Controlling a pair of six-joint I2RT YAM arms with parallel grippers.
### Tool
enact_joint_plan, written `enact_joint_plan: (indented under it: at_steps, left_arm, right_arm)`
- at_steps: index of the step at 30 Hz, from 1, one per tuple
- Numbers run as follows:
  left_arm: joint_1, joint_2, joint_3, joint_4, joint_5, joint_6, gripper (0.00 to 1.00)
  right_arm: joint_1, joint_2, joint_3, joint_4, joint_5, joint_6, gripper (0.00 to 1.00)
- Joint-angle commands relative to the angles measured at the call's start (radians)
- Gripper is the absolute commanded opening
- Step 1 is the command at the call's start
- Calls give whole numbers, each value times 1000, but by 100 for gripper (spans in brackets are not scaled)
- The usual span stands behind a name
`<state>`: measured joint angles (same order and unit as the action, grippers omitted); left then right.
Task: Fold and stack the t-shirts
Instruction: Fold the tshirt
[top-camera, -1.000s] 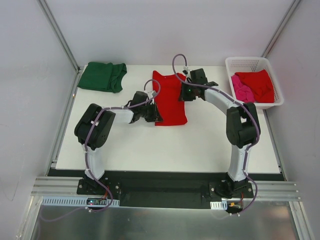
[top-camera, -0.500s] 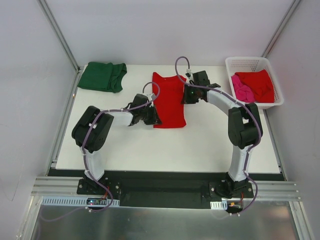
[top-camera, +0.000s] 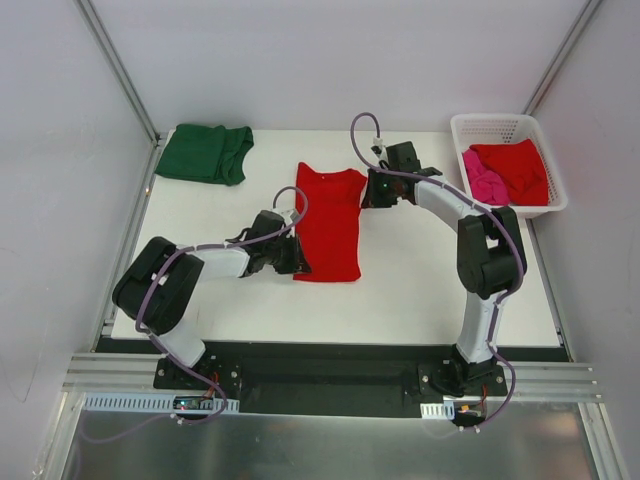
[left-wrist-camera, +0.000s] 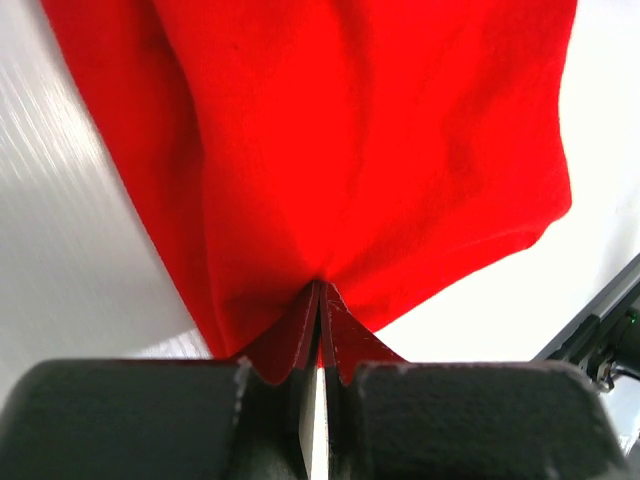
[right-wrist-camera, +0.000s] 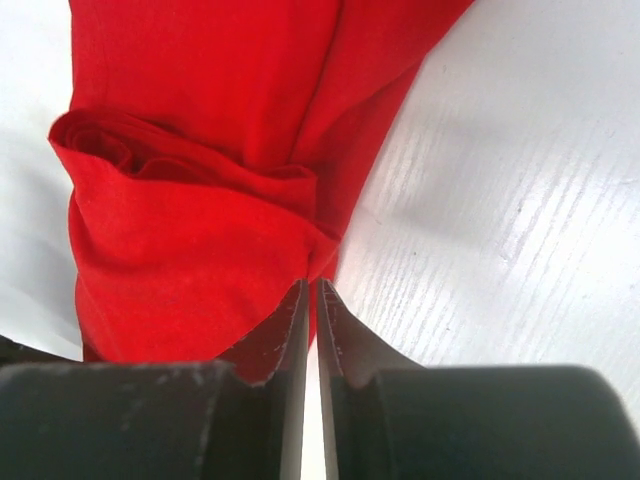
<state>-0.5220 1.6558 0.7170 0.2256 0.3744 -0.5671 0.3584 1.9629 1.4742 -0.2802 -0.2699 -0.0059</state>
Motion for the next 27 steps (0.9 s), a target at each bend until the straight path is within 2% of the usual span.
enact_joint_plan:
  at_steps: [1,6,9,10,15,27]
  left_arm:
    - [-18,-17,-56,-131,-45,15,0]
    - [-19,-37,-76,-129,-48,6,0]
    - [-18,-45,-83,-131,-49,6,0]
    - [-19,-45,-83,-129,-51,7,0]
    - [-19,-45,-83,-129,-48,7,0]
    - [-19,-60,-94,-129,-54,6,0]
  right_arm:
    - [-4,-29,24,26,-74,3,11]
    - [1,14,46,36,-175,34,11]
    - [2,33,57,27,-186,27,20]
    - [2,37,58,26,-183,26,28]
    - [4,70,84,3,-170,20,32]
    - [4,87,87,-34,-124,-23,34]
